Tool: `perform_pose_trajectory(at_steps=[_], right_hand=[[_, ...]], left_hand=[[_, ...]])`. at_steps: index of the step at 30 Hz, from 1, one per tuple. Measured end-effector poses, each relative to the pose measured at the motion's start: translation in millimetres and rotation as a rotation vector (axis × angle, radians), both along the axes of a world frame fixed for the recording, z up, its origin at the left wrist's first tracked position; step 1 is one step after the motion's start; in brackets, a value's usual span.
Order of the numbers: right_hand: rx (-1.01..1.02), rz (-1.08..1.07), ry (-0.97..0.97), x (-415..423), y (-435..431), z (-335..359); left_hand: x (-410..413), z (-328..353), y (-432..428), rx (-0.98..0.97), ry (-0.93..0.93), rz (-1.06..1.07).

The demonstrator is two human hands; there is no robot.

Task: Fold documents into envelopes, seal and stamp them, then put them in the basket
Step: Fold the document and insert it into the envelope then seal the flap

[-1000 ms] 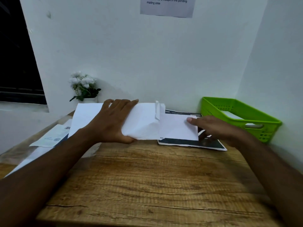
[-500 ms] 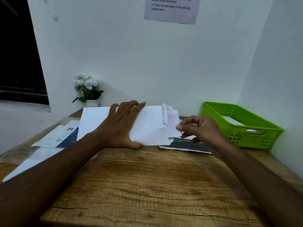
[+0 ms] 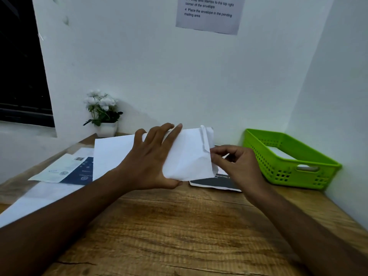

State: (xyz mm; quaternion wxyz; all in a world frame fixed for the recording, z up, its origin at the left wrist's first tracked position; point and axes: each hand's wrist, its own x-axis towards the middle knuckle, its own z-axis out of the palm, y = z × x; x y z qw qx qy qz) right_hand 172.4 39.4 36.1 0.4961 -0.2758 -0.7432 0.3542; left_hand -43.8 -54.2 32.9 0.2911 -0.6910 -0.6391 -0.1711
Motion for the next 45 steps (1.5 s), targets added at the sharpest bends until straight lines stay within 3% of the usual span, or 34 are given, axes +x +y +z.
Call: perform_pose_trajectory(at_steps=[3,8,18,24,31,34,38,45], right_hand=[[-0.111,-0.042,0.105,2.5,2.6,3.5],[-0.339,0.154,0.015,-3.4,-2.4,-4.3],[-0.212,0.077,0.263,-1.1,5.0,-0.3],[-0.121,0.078,0.24,2.9,13.0,-1.6],[0.011,0.095,0.155,2.1,18.2,-7.5],[0.087,0.092,0.062,2.3,18.8,-12.6],[0.024,0.162,0.021,1.6,11.1,-7.5],[-0.238,0.128,0.216,-3.6,1.0,-3.9]], left_hand=[[-3.4,-0.1,1.7,0.016,-0.032,0.019],[-3.5,0.3,2.7,0.03,-0.063,-0.009],[2.0,11.8,6.9,0.071,-0.192,-0.139],[13.5,30.4,21.3,-0.048,-0.361,-0.227],[36.2,55.6,63.1,-0.138,-0.921,-0.313],[39.4,55.1,66.9,-0.151,-1.076,-0.352],[36.0,52.2,58.9,-0.152,-1.169,-0.39],[39.5,54.4,49.0,-0.076,-1.139,-0.4]])
